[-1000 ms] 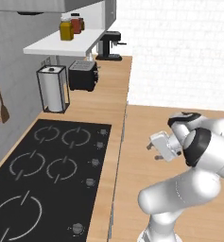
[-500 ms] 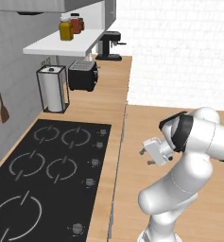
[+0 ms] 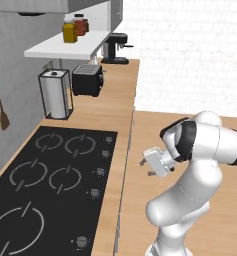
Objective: Take a straw from the drawer in front and place it inside the glass cup on the dining counter.
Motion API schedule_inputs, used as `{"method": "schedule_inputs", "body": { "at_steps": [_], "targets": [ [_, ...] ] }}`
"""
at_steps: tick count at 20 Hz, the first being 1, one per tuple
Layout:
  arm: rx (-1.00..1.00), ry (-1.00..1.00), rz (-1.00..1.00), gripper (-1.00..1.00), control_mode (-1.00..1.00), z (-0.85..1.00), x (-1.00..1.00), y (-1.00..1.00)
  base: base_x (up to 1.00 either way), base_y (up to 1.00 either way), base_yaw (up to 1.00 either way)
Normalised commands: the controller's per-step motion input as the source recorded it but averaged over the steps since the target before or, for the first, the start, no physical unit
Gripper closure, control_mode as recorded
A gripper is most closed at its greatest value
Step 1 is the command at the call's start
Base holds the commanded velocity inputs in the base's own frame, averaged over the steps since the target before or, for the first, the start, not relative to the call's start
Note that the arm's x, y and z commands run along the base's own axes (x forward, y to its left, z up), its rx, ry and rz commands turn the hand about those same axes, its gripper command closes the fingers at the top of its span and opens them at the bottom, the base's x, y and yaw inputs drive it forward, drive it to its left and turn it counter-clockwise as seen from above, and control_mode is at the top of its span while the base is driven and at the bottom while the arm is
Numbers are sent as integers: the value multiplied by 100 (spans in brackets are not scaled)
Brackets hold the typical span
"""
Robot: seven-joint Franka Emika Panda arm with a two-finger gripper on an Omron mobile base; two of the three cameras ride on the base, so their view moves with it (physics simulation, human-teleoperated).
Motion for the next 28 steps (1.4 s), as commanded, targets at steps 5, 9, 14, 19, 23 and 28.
{"method": "schedule_inputs", "body": {
  "at_steps": [5,9,14,19,23,28],
  "targets": [
    [2,0,0,-100,-100,-17,10,26,0,0,0],
    [2,0,0,-100,-100,-16,14,16,0,0,0],
    [4,0,0,-100,-100,-18,17,0,0,0,0],
    [6,0,0,-100,-100,-22,22,0,0,0,0],
    [8,0,0,-100,-100,-18,25,0,0,0,0],
    [9,0,0,-100,-100,-17,24,0,0,0,0]
  ]
}}
